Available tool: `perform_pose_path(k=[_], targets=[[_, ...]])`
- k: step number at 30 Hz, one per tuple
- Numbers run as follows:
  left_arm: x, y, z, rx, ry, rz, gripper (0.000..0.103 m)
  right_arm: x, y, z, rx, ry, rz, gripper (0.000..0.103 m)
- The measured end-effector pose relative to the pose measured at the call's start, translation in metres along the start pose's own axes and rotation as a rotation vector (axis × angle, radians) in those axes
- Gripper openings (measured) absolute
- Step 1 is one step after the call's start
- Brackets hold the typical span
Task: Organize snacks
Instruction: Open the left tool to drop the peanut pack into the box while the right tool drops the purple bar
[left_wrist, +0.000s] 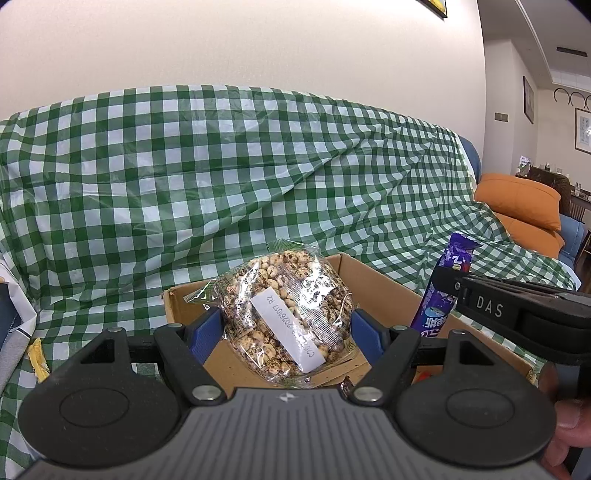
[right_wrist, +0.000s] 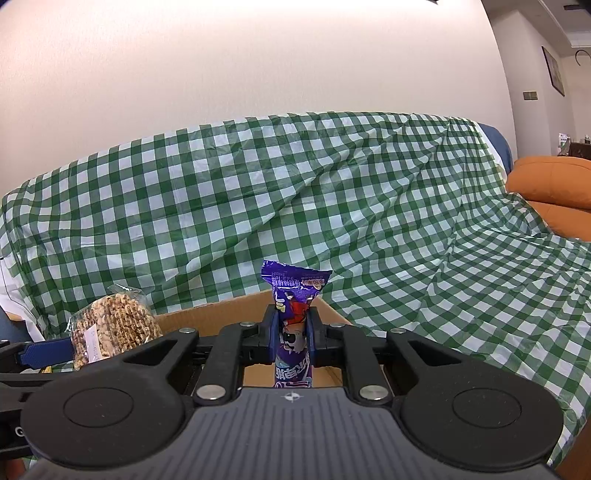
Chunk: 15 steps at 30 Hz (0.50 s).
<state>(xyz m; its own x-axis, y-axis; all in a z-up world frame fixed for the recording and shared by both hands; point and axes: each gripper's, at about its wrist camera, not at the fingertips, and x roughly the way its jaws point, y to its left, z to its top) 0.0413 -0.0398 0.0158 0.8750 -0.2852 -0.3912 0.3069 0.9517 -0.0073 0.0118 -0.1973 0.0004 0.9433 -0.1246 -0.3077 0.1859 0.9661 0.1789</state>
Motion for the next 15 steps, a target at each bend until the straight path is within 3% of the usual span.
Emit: perform_pose_path(k=[11,15], targets=[[0.0015,0.0002,-0.0015,0.003,0.019,-0.012,0.083,0.0006,0.0015,0.0002,-0.001,0.01,0.005,0.017],[-0.0003,0.0015,-0.0019,0.013,0.017,-0.001,0.084,0.0044,0.0028,-0.0013,-0.002,0.035,-0.003,0.05]])
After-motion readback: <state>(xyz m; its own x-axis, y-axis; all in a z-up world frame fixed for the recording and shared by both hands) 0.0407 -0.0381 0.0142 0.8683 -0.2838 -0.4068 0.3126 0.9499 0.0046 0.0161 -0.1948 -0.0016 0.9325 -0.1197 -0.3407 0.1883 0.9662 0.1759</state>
